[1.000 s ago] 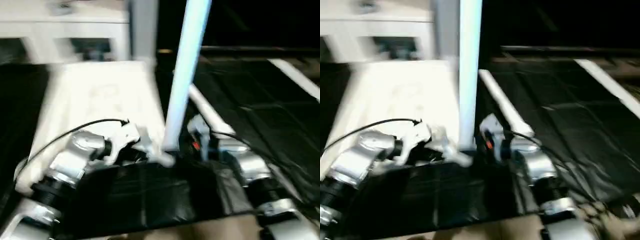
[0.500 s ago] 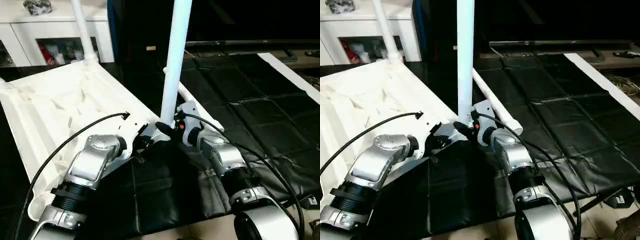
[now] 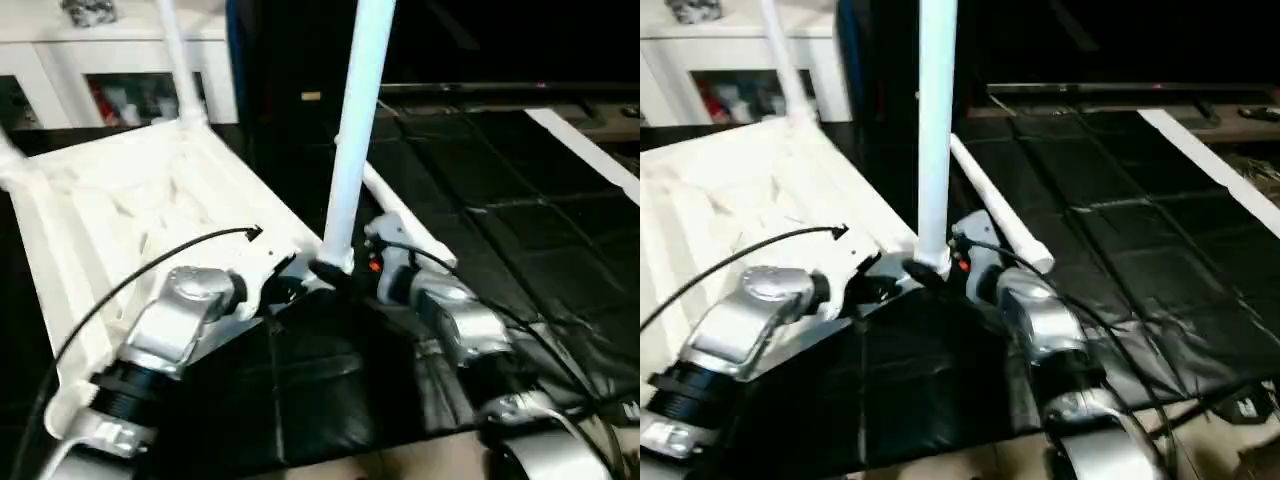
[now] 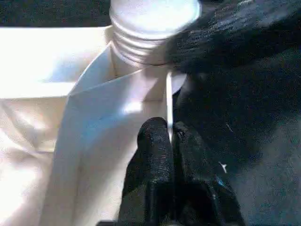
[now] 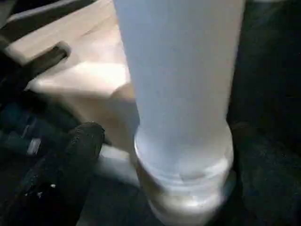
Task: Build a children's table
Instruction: Rotate leg to tighten
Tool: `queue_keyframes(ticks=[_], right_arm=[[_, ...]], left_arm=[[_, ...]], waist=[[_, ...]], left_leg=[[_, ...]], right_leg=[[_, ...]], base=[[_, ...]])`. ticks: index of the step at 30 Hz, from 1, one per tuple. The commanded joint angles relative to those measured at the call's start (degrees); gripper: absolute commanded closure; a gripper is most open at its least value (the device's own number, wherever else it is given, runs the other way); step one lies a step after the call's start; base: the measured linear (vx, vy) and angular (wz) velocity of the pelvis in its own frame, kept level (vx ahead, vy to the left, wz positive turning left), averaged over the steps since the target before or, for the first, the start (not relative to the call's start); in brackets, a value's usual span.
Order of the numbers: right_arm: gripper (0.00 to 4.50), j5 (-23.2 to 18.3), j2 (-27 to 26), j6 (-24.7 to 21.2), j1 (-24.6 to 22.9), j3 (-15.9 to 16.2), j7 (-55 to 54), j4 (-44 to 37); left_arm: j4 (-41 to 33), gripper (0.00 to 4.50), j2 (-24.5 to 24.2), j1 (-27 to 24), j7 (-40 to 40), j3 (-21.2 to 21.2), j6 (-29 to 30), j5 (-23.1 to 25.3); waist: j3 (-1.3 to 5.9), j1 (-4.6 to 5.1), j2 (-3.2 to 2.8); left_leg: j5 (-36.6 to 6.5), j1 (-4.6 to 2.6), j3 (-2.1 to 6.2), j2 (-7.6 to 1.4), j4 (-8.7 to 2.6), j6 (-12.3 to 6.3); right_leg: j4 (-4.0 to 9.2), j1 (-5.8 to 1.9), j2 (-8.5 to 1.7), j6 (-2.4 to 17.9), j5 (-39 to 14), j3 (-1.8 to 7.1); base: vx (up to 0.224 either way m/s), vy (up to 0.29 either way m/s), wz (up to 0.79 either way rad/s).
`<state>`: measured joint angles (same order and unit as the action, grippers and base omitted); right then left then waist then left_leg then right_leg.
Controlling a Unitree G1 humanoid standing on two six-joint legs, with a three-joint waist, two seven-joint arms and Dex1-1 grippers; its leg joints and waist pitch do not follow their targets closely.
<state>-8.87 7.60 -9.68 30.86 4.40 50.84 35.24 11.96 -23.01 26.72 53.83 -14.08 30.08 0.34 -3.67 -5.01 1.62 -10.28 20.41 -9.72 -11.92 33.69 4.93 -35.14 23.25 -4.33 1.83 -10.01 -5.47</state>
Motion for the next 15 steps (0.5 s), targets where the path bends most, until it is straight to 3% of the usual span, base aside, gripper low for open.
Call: queue_keyframes(ticks=[1, 7, 10, 15], right_arm=[[0.03, -1.39, 2.33, 0.24, -0.72, 1.68, 7.13, -3.41], [0.03, -1.76, 8.85, -1.33, -0.65, 3.99, 18.38, -5.58], [0.03, -1.66, 10.96, -2.12, -0.38, 5.74, 22.64, -6.37], [0.03, 0.50, 12.83, 0.96, 0.74, 8.67, 26.24, -5.29]], left_arm=[[-0.64, 4.50, -1.62, 1.19, 6.02, -1.17, -5.94, -1.30], [0.23, 4.50, -6.06, 0.90, 15.49, -4.10, -11.63, -1.99], [1.18, 4.50, -7.66, 1.14, 19.06, -5.62, -14.31, -2.06], [2.48, 4.50, -9.49, 2.00, 24.57, -8.33, -18.80, -1.51]], waist=[[4.25, -0.08, -0.48], [4.20, -1.22, -0.54], [4.22, -1.70, -0.51], [4.13, -2.26, -0.33]], left_leg=[[-9.97, -0.47, 0.01, -1.31, -3.65, -2.48], [-10.72, -0.78, -0.15, -1.60, -3.64, -2.46], [-10.60, -0.58, -0.04, -1.59, -3.67, -2.12], [-11.16, -0.60, -0.09, -1.68, -3.74, -1.42]], right_leg=[[4.17, -3.30, -3.84, 10.30, -12.39, 3.34], [4.02, -3.10, -3.78, 10.95, -12.21, 3.37], [3.96, -3.23, -3.88, 11.06, -12.59, 3.23], [4.11, -3.13, -4.09, 10.30, -14.98, 3.36]], base=[[0.000, 0.000, 0.00], [0.000, 0.000, 0.00], [0.000, 0.000, 0.00], [0.000, 0.000, 0.00]])
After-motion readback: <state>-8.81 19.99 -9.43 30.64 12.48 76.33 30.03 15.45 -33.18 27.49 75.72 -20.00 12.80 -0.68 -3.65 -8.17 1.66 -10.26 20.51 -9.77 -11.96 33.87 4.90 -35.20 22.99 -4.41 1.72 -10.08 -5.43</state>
